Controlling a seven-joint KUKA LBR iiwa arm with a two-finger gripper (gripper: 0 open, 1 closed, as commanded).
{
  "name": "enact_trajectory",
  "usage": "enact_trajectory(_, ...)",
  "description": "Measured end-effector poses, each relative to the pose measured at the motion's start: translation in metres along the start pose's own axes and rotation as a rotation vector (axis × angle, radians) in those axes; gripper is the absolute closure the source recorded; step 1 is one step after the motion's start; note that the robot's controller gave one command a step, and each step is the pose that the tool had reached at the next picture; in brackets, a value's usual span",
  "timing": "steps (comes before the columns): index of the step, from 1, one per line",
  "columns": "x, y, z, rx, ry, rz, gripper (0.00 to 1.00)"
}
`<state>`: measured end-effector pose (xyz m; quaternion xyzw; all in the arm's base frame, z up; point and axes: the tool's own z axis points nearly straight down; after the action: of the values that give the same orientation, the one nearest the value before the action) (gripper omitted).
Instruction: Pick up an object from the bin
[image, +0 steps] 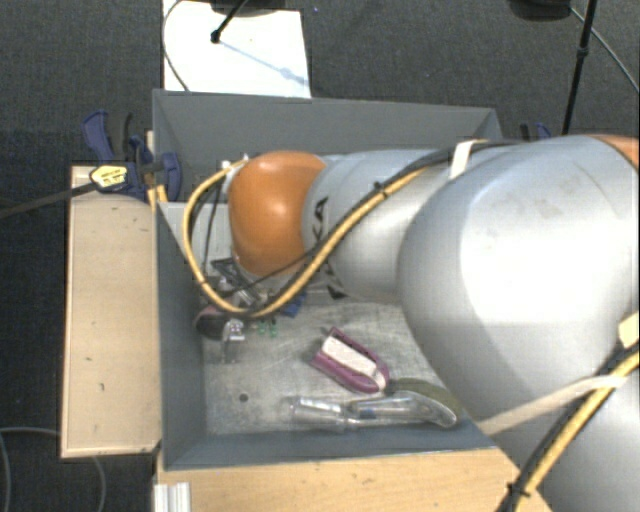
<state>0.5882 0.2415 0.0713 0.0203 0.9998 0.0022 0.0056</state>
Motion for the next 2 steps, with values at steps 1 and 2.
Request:
enact_trajectory(1, -0.001, 0.009, -0.031, 0.001, 0.006, 0.045, 0.0)
enact_trajectory(2, 0.001, -0.006, -0.037, 0.004, 0.009, 0.154, 0.0)
